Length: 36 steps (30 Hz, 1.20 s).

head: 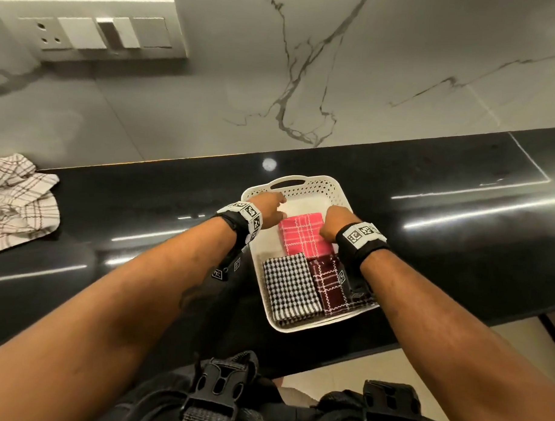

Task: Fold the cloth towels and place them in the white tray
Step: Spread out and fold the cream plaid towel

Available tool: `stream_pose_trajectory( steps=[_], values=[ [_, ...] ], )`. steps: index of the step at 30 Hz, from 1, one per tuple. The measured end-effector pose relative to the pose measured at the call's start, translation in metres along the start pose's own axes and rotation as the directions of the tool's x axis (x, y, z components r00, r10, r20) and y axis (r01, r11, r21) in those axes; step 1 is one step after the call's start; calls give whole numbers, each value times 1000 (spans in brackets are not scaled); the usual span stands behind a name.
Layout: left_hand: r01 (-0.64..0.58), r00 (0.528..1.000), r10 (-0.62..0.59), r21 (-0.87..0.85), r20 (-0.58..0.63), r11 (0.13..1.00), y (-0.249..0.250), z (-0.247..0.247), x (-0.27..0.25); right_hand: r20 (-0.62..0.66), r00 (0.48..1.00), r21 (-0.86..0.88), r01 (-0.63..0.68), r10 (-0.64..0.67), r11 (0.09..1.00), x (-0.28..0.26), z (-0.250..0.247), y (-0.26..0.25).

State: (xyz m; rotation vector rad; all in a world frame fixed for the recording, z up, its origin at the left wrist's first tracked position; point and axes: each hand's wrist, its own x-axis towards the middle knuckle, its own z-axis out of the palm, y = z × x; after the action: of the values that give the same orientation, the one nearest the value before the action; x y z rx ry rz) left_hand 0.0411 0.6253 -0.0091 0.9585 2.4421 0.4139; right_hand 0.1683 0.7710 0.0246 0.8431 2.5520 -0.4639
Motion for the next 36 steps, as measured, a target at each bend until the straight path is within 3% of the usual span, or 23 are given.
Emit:
stream_pose_trajectory(
  steps=[4,8,11,14,17,19,22,27,29,33,36],
  values=[
    [-15,988,-11,-172,-152,985,-39,-40,-25,-140,986,54,104,-96,993,-14,-22,-49],
    [12,953,-90,-261,-290,965,-110,-74,-73,-222,927,71,326,-303,943,-34,5,-128],
    [152,922,-228,-250,-313,956,-194,-83,-120,-139,896,26,428,-421,903,-52,60,-198],
    [328,875,-370,-180,-313,927,-294,-91,-185,28,856,-111,516,-516,849,-79,131,-275],
    [489,806,-474,-52,-354,871,-382,-105,-241,202,822,-143,563,-533,814,-100,197,-332],
    [553,765,-512,-8,-391,833,-430,-113,-261,243,822,-179,560,-515,809,-108,223,-355],
    [534,810,-487,67,-327,843,-470,-121,-270,201,865,-201,495,-459,845,-109,234,-367],
    [400,911,-381,114,-158,909,-483,-121,-256,236,890,-127,426,-390,896,-105,232,-378],
    [382,922,-361,180,-140,906,-483,-114,-250,238,897,-120,408,-373,905,-105,230,-380],
    [377,911,-335,160,-241,912,-481,-104,-254,235,904,-102,388,-357,916,-105,231,-378],
    [301,926,-288,17,-242,953,-457,-95,-269,217,908,-71,381,-358,922,-108,228,-379]
  ],
)
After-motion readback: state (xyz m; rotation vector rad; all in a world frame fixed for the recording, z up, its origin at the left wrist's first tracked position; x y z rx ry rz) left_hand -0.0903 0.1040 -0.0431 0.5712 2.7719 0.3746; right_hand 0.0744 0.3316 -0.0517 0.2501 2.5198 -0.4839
